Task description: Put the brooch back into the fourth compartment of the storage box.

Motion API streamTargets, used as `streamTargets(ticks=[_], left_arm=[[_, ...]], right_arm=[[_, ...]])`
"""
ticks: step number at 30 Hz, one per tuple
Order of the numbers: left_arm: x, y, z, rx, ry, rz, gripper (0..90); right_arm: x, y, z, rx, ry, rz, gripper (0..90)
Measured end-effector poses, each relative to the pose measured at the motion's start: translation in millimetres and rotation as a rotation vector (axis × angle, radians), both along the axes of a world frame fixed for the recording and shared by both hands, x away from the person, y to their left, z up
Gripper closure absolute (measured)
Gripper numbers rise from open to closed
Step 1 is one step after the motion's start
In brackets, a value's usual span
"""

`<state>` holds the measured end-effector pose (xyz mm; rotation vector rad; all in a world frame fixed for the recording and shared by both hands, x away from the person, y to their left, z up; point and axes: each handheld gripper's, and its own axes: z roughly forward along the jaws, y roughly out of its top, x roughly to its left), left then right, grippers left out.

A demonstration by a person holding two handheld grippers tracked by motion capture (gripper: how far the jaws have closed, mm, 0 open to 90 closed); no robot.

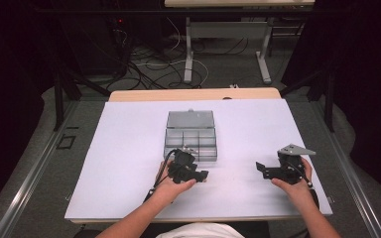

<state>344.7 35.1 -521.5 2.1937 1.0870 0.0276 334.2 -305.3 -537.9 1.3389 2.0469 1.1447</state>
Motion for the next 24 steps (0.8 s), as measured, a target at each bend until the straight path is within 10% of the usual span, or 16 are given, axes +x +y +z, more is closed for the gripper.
streamTargets(ticks=[24], left_arm=[[5.5,-18.5,-11.4,0.02,0.154,0.114,63.5]], right_arm=[[0.0,-1.2,0.0,-0.002,-0.005,0.005,3.1]])
